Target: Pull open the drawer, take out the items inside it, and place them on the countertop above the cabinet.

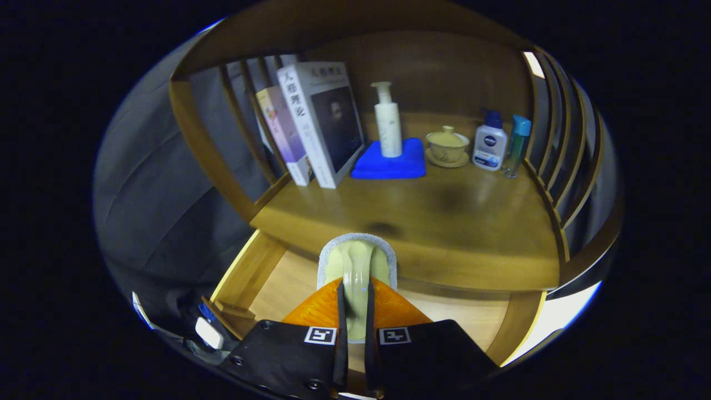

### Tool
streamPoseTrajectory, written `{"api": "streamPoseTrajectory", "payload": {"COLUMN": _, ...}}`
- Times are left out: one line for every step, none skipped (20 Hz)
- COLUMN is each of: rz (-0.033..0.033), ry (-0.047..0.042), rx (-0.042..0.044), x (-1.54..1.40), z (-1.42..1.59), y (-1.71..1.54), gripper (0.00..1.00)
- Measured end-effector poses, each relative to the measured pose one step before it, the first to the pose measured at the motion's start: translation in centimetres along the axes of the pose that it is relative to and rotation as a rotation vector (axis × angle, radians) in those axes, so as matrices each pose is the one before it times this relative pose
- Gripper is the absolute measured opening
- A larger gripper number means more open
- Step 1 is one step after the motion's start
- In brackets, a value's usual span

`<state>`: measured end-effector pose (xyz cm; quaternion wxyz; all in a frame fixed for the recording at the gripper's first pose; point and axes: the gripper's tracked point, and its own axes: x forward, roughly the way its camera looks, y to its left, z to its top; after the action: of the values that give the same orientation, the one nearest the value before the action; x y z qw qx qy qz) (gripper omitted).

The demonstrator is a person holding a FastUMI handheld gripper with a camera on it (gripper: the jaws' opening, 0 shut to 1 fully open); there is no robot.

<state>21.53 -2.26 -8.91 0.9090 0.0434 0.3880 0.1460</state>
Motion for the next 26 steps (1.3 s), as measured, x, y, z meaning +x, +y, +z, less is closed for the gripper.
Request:
{"api": "streamPoseTrajectory", "payload": {"rz": -0.00266, "ry": -0.0161, "rx": 0.03234, "x": 0.259, "z": 1.024, "y": -0.351, "gripper": 0.14}}
{"api": "streamPoseTrajectory", "payload": {"rz": -0.00994, "ry": -0.00908, "rx": 0.01794, "x": 0.266, "z": 0.694, "y": -0.398, "gripper": 0.14}}
{"api": "streamPoseTrajectory", "payload": {"rz": -0.0104, "ry": -0.01455, "rx": 0.00866, "x": 0.299, "z": 0.838, "y": -0.493, "gripper": 0.14}}
{"api": "streamPoseTrajectory", "payload": {"rz": -0.01536, "ry": -0.01111, "rx": 0.0117, "x": 0.43, "z": 0.83, "y": -0.491, "gripper": 0.14}}
{"api": "streamPoseTrajectory", "payload": {"rz": -0.01124, "ry": -0.00668, "rx": 0.01802, "x": 0.429, "z": 0.757, "y": -0.35, "gripper": 0.14}}
{"api": "streamPoseTrajectory", "payload": {"rz": -0.00627, "ry": -0.00936, "rx": 0.02272, "x": 0.381, "z": 0.665, "y": -0.243, "gripper": 0.14}}
{"api": "streamPoseTrajectory", "payload": {"rz": -0.01353, "ry": -0.0153, "rx": 0.02313, "x": 0.399, "z": 0.874, "y": -0.363, "gripper": 0.14}}
{"api": "streamPoseTrajectory", "payload": {"rz": -0.0101, "ry": -0.0152, "rx": 0.0255, "x": 0.388, "z": 1.011, "y": -0.447, "gripper": 0.14}}
{"api": "streamPoseTrajectory", "payload": {"rz": -0.00644, "ry": -0.01484, "rx": 0.02701, "x": 0.453, "z": 1.146, "y": -0.161, "gripper": 0.14}}
{"api": "streamPoseTrajectory", "payload": {"rz": -0.00696, "ry": -0.00252, "rx": 0.02429, "x": 0.349, "z": -0.164, "y": -0.092, "gripper": 0.14}}
{"api": "streamPoseTrajectory", "payload": {"rz": -0.00527, "ry": 0.00089, "rx": 0.01277, "x": 0.662, "z": 0.569, "y": -0.254, "gripper": 0.14}}
{"api": "streamPoseTrajectory", "payload": {"rz": -0.02104, "ry": -0.0028, "rx": 0.00772, "x": 0.738, "z": 0.426, "y": -0.505, "gripper": 0.14}}
{"api": "streamPoseTrajectory", "payload": {"rz": -0.01434, "ry": -0.00693, "rx": 0.00564, "x": 0.482, "z": 0.513, "y": -0.392, "gripper": 0.14}}
{"api": "streamPoseTrajectory", "payload": {"rz": -0.00652, "ry": -0.00417, "rx": 0.01226, "x": 0.383, "z": 0.173, "y": -0.089, "gripper": 0.14}}
{"api": "streamPoseTrajectory", "payload": {"rz": -0.0096, "ry": 0.00547, "rx": 0.01561, "x": 0.337, "z": 0.054, "y": -0.175, "gripper": 0.14}}
{"api": "streamPoseTrajectory", "payload": {"rz": -0.01052, "ry": 0.00547, "rx": 0.00677, "x": 0.43, "z": -0.083, "y": -0.374, "gripper": 0.14}}
{"api": "streamPoseTrajectory", "payload": {"rz": -0.00987, "ry": 0.00567, "rx": -0.00136, "x": 0.46, "z": -0.129, "y": -0.29, "gripper": 0.16}}
{"api": "streamPoseTrajectory", "payload": {"rz": -0.00603, "ry": 0.00416, "rx": -0.00161, "x": 0.248, "z": -0.159, "y": -0.185, "gripper": 0.16}}
{"api": "streamPoseTrajectory", "payload": {"rz": -0.0087, "ry": 0.00286, "rx": -0.00055, "x": 0.191, "z": -0.041, "y": -0.203, "gripper": 0.16}}
{"api": "streamPoseTrajectory", "payload": {"rz": -0.00574, "ry": -0.00424, "rx": 0.00602, "x": 0.284, "z": -0.033, "y": -0.134, "gripper": 0.16}}
{"api": "streamPoseTrajectory", "payload": {"rz": -0.00207, "ry": -0.00214, "rx": 0.00739, "x": 0.123, "z": 0.134, "y": 0.153, "gripper": 0.21}}
{"api": "streamPoseTrajectory", "payload": {"rz": 0.01031, "ry": -0.01671, "rx": 0.0066, "x": -0.101, "z": 0.188, "y": 0.401, "gripper": 0.21}}
{"api": "streamPoseTrajectory", "payload": {"rz": 0.002, "ry": -0.01889, "rx": -0.0069, "x": -0.028, "z": 0.313, "y": 0.015, "gripper": 0.24}}
{"api": "streamPoseTrajectory", "payload": {"rz": -0.00431, "ry": -0.02623, "rx": -0.01662, "x": -0.065, "z": 0.407, "y": 0.043, "gripper": 0.27}}
{"api": "streamPoseTrajectory", "payload": {"rz": -0.00093, "ry": -0.03079, "rx": -0.01902, "x": 0.102, "z": 0.31, "y": 0.147, "gripper": 0.3}}
{"api": "streamPoseTrajectory", "payload": {"rz": -0.00247, "ry": -0.01691, "rx": -0.02261, "x": -0.543, "z": 0.08, "y": 0.366, "gripper": 0.38}}
